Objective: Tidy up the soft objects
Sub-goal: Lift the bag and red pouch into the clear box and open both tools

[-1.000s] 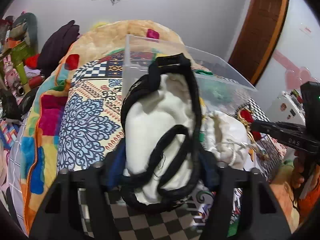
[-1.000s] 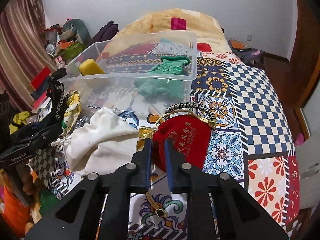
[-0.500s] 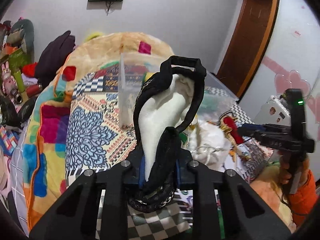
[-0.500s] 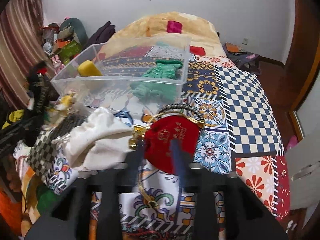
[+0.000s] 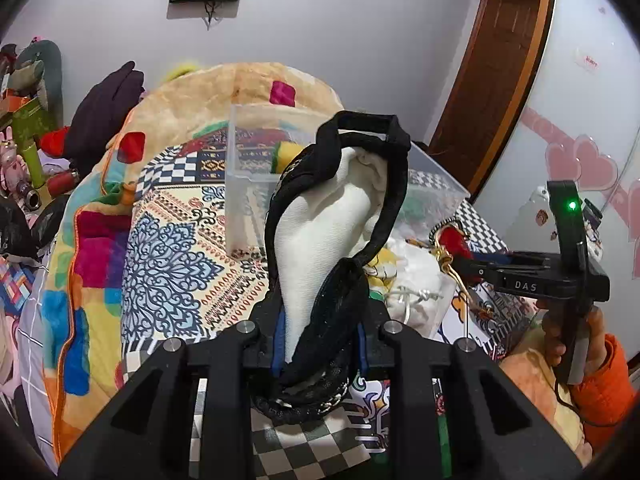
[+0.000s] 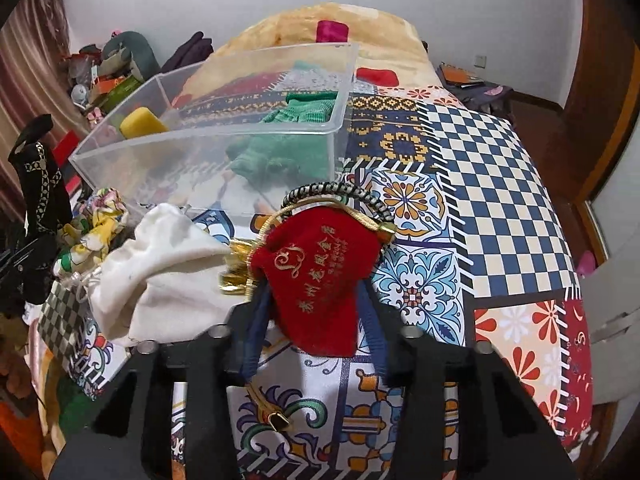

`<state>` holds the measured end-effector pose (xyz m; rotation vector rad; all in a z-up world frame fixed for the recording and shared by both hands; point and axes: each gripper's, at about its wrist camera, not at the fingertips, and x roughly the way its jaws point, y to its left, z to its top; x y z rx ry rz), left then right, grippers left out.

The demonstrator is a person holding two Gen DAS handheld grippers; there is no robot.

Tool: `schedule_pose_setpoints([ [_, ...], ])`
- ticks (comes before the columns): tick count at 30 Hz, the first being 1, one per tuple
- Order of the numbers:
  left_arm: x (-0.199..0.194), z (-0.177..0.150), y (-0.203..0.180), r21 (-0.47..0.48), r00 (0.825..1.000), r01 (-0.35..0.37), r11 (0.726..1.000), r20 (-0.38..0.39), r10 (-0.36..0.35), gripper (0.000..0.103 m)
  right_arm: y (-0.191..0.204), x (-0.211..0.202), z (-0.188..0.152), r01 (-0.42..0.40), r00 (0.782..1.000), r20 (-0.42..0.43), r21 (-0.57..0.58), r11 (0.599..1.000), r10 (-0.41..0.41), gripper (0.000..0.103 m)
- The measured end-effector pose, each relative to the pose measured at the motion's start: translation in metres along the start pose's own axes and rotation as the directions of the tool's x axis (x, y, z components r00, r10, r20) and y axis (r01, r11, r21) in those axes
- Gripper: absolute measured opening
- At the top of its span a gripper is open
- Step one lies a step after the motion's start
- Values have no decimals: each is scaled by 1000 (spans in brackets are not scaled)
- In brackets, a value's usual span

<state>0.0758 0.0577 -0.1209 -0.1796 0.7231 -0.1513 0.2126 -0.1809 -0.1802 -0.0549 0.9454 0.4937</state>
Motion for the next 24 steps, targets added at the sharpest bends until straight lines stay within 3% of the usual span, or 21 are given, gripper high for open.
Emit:
schedule_pose_setpoints([
  [2, -5, 2, 1, -2, 1000, -4, 1000, 16, 4, 26, 1, -3, -1, -4, 1000, 7, -4, 1000, 4, 18],
  [5, -12, 7, 0, 1, 999, -11, 1000, 42, 11, 26, 5, -8, -3, -8, 1000, 16, -24, 1000, 9, 11],
  [8, -19, 13, -2, 13, 998, -22, 1000, 65, 21, 26, 10, -18, -5, -6, 999, 36, -55, 998, 8, 11],
  [17, -32, 45, -4, 24, 990, -40, 999, 136, 37, 26, 30, -64, 5, -89, 990, 100, -140, 986, 103, 11],
  [24, -31, 52, -4, 26, 987, -55, 998, 154, 51, 26, 31, -43, -6, -41, 999, 13, -186, 982, 44, 11],
])
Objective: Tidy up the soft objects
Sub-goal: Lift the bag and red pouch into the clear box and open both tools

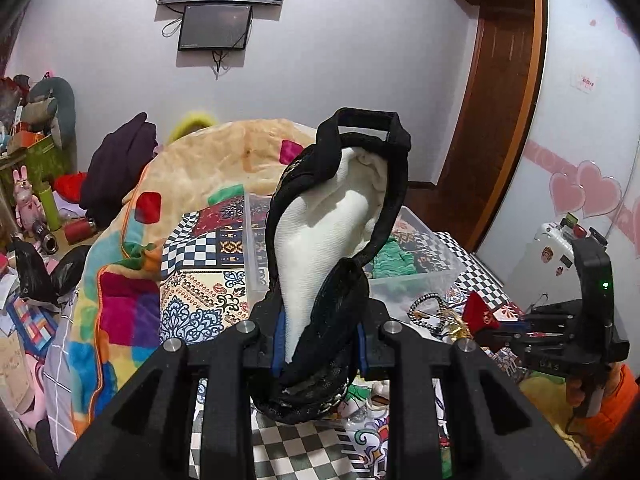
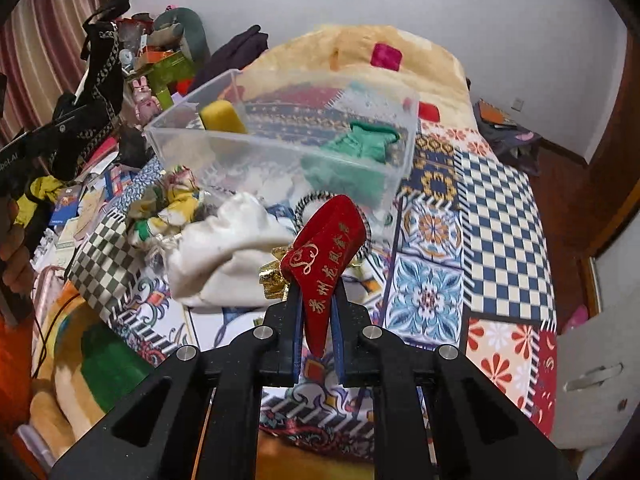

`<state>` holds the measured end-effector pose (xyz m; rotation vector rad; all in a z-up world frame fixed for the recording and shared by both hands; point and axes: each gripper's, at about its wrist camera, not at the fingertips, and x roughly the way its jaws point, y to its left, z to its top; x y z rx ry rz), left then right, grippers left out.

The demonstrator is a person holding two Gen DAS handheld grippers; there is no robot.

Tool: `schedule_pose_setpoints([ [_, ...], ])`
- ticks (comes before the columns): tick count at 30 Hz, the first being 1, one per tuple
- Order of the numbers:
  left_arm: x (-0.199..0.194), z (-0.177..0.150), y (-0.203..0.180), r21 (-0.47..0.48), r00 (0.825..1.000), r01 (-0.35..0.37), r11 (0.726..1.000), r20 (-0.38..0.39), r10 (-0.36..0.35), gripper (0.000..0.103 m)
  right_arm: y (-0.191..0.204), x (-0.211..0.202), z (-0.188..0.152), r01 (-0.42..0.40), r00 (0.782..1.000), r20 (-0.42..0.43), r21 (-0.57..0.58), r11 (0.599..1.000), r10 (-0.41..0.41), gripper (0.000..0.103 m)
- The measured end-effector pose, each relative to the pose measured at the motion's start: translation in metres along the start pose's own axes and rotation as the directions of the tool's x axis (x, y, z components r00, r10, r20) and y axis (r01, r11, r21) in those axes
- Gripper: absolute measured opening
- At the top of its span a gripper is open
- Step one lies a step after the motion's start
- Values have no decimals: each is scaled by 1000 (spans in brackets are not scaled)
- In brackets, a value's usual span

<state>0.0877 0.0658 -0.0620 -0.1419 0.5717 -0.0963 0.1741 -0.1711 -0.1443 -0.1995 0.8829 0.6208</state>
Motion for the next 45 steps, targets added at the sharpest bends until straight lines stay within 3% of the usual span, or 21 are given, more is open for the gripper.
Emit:
schedule_pose_setpoints([
  [8, 9, 2, -6, 13, 1000, -11, 1000, -15, 12, 26, -11, -19, 18, -24, 993, 114, 75, 997, 15, 11],
  [20, 34, 47, -33, 80, 1000, 9, 997, 3, -10, 27, -14, -35, 71, 7, 964, 263, 82, 997, -29, 11],
  [30, 91, 73, -45, 80, 994, 59, 995, -92, -51, 27, -21, -24, 117, -11, 940, 340, 119, 993, -30, 11],
  [35, 125, 72, -45, 87, 983, 64, 994, -175, -48, 27, -22, -3, 124, 9, 954, 296, 115, 993, -43, 11],
  [43, 161, 54, -49, 146, 958, 68, 987, -284, -24, 27, -21, 48, 113, 39, 991, 128, 80, 996, -49, 11],
  [45, 164, 51, -51, 158, 955, 64, 985, -296, -14, 36, -19, 52, 110, 45, 993, 104, 66, 997, -52, 11],
])
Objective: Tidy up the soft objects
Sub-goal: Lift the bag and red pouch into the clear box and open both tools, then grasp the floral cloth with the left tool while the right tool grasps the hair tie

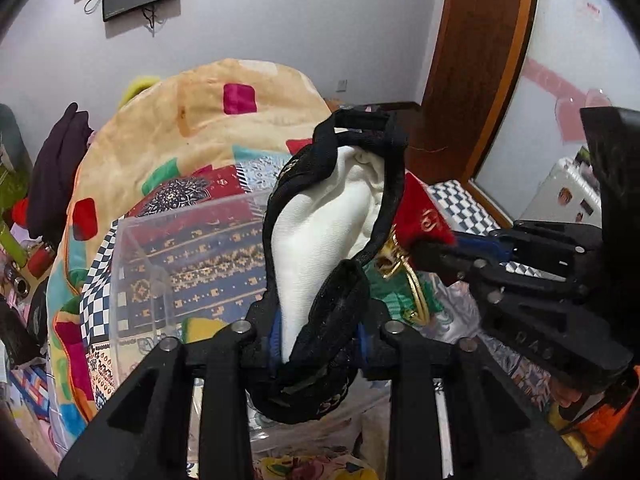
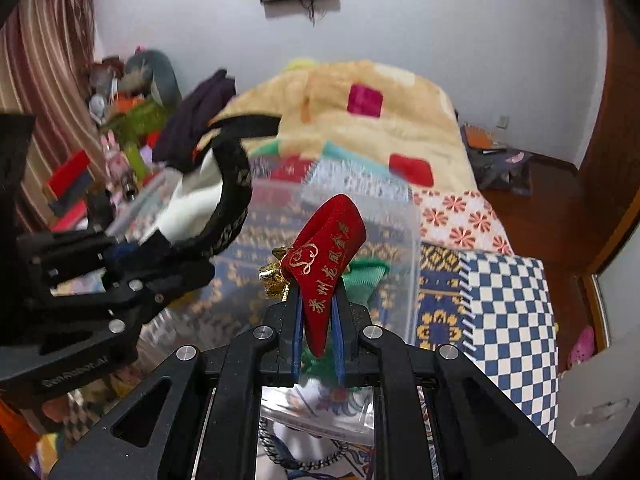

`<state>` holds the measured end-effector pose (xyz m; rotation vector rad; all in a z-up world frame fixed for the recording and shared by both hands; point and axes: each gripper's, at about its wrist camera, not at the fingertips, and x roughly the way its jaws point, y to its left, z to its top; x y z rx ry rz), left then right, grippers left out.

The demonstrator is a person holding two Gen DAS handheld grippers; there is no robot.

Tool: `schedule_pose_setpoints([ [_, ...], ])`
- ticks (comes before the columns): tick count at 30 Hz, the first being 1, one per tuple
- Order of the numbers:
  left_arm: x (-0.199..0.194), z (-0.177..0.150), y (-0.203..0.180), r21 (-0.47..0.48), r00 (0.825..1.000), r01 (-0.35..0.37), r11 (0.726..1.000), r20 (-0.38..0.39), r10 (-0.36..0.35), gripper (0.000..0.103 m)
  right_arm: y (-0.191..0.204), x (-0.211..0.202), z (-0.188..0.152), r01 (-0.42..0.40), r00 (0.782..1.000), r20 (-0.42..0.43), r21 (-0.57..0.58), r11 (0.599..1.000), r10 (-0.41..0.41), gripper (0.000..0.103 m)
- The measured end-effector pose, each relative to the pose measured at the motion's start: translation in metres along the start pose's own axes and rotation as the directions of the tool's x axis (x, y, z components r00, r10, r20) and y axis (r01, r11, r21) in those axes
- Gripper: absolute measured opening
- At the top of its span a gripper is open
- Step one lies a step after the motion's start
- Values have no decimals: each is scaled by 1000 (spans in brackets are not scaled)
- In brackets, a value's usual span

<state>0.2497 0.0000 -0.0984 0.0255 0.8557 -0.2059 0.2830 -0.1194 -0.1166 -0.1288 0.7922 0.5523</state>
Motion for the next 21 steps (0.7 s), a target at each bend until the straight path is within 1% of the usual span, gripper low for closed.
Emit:
schedule_pose_setpoints([
  [1, 1, -1, -1, 2, 1000, -2, 1000, -2, 2, 44, 1, 2, -1, 4, 1000, -11, -7, 1000, -4, 11],
  [2, 0, -2, -1, 4, 1000, -8, 1000, 3, 8, 47, 3, 2, -3, 8, 1000, -17, -17, 1000, -9, 11],
  [4, -1, -3, -2, 11, 1000, -24, 1000, 12, 24, 50, 6, 1, -4, 13, 1000, -27, -36, 999, -14, 12],
  [6, -3, -4, -3, 11, 1000, -23, 1000, 16, 23, 55, 7, 0, -4, 15, 999, -39, -50, 999, -17, 18],
  [7, -5, -4, -2, 8, 1000, -24, 1000, 20, 24, 58, 7, 0, -5, 16, 999, -41, -52, 999, -18, 24],
  [8, -7, -5, -2, 8, 999, -24, 1000, 26, 24, 58, 7, -1, -4, 17, 999, -39, -54, 998, -19, 31],
  [9, -10, -5, -2, 7, 999, -24, 1000, 33, 23, 59, 8, -4, -4, 22, 999, -31, -58, 998, -24, 33],
  [11, -16, -4, 0, 2, 999, -23, 1000, 49, 23, 60, 8, -9, -4, 26, 999, -20, -65, 998, -28, 40],
  [14, -30, -5, 3, -12, 997, -18, 1000, 78, 19, 62, 8, -19, -3, 28, 1000, 7, -68, 997, -27, 48],
  [15, -35, -4, 4, -14, 996, -17, 1000, 90, 18, 62, 8, -22, -3, 29, 999, 17, -71, 997, -28, 49],
  [17, -49, -5, 6, -22, 992, -18, 1000, 123, 21, 70, 10, -33, -3, 34, 999, 44, -77, 996, -30, 50],
  [20, -71, -8, 10, -37, 984, -30, 999, 177, 36, 78, 10, -47, -3, 31, 997, 75, -77, 997, -25, 50],
  [21, -80, -10, 11, -42, 980, -34, 999, 195, 41, 79, 9, -54, -4, 29, 996, 88, -73, 997, -23, 51],
])
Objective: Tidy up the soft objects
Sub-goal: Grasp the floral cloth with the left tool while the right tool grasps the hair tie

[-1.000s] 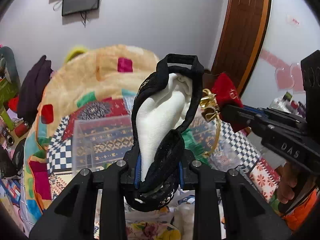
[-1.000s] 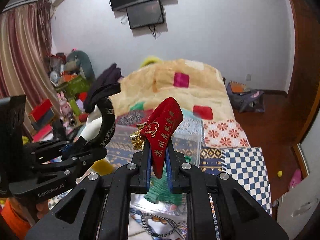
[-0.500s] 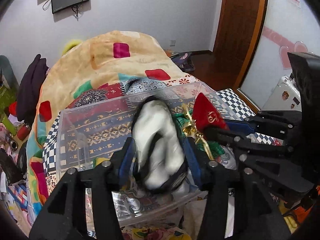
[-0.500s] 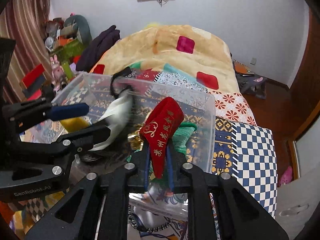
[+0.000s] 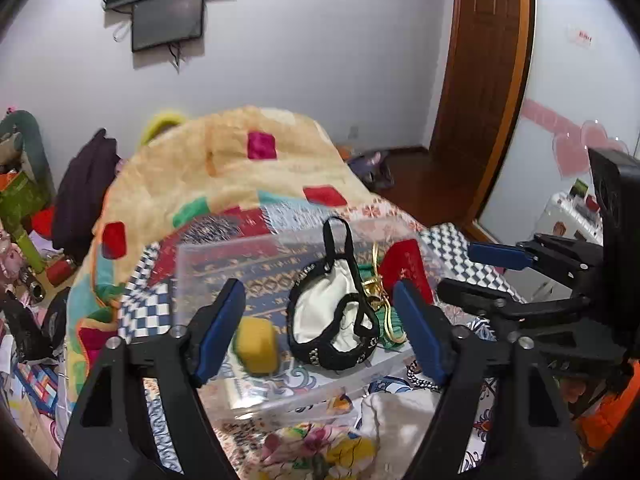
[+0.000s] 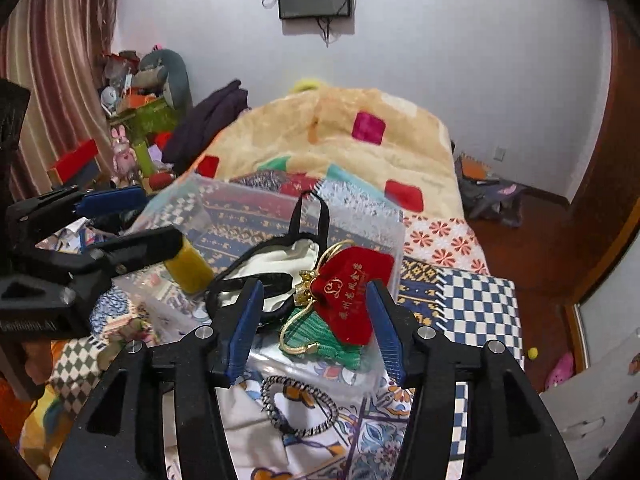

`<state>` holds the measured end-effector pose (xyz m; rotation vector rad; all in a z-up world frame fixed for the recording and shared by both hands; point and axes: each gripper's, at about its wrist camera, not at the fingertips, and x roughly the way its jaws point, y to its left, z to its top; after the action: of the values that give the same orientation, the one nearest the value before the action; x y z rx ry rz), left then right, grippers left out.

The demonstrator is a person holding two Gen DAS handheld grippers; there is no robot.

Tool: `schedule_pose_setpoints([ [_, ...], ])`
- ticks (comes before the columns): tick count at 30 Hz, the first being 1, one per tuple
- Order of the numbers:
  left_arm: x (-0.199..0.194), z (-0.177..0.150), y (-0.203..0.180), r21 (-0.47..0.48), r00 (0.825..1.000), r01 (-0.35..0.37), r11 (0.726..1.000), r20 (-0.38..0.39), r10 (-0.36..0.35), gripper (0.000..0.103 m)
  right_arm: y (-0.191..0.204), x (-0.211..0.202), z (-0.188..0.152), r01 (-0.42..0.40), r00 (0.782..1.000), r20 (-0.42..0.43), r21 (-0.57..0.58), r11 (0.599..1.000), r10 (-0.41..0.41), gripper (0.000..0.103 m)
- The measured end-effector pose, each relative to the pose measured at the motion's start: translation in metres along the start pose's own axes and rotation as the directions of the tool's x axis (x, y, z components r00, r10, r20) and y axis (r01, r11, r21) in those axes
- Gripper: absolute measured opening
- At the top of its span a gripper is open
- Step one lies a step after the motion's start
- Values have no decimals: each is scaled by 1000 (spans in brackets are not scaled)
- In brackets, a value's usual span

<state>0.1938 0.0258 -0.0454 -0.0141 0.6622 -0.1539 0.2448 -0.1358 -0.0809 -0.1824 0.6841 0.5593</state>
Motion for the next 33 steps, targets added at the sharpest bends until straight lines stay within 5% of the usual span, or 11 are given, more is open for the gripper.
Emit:
schedule_pose_setpoints([
  [5, -26, -9, 7, -12, 999, -27, 1000, 37, 27, 93, -3, -26, -7, 11, 998, 57, 19, 1000, -13, 68],
  [13, -27, -48, 17, -22, 999, -28, 999, -25, 28, 95, -6, -22, -33, 23, 1000, 0, 32, 999, -23, 68],
  [20, -13, -87, 25, -48, 995, -20, 999, -97, 15, 95, -12, 16, -66, 12, 991, -133, 63, 998, -4, 63],
  [33, 12, -126, 44, -154, 977, 79, 985, -186, -107, 47, -11, 58, -79, -4, 970, -241, 67, 998, 20, 27],
])
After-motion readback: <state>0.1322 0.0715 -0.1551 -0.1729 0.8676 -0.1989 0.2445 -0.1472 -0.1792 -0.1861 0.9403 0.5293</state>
